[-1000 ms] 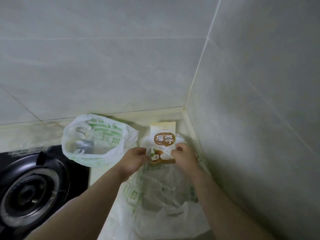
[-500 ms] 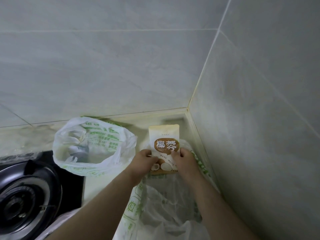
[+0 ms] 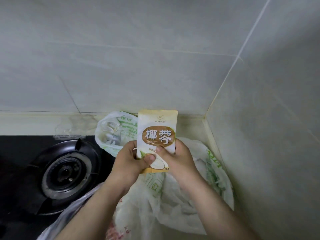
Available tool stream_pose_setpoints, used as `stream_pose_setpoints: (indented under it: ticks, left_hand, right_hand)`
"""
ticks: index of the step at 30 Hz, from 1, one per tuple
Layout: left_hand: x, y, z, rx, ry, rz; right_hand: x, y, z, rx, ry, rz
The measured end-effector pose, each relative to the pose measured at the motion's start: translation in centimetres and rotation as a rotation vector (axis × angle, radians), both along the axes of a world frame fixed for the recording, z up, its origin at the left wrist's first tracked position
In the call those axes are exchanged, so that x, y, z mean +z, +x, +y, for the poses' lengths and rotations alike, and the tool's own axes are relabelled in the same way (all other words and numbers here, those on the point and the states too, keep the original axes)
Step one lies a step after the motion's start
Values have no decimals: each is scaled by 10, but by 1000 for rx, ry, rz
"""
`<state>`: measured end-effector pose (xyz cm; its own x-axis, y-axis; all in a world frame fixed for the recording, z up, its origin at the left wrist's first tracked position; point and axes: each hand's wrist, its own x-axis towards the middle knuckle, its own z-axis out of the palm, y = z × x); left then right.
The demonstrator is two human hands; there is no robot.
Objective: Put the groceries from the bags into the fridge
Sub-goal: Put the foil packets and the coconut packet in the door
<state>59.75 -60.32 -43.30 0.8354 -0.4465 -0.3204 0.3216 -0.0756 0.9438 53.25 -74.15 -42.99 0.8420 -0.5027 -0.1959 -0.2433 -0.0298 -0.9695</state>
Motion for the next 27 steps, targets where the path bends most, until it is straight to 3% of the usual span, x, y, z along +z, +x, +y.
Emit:
stream_pose_setpoints:
  ticks: [7, 16, 27]
  left_hand:
    - [45, -42, 123, 161, -45, -110]
    - [78, -115, 308, 487, -56, -138]
    - [123, -275, 454, 1132, 51, -216]
  right_hand:
    - [53, -17, 109, 221, -105, -32]
    - [95, -34, 281, 675, -158, -71]
    - [130, -86, 463, 1388, -30, -114]
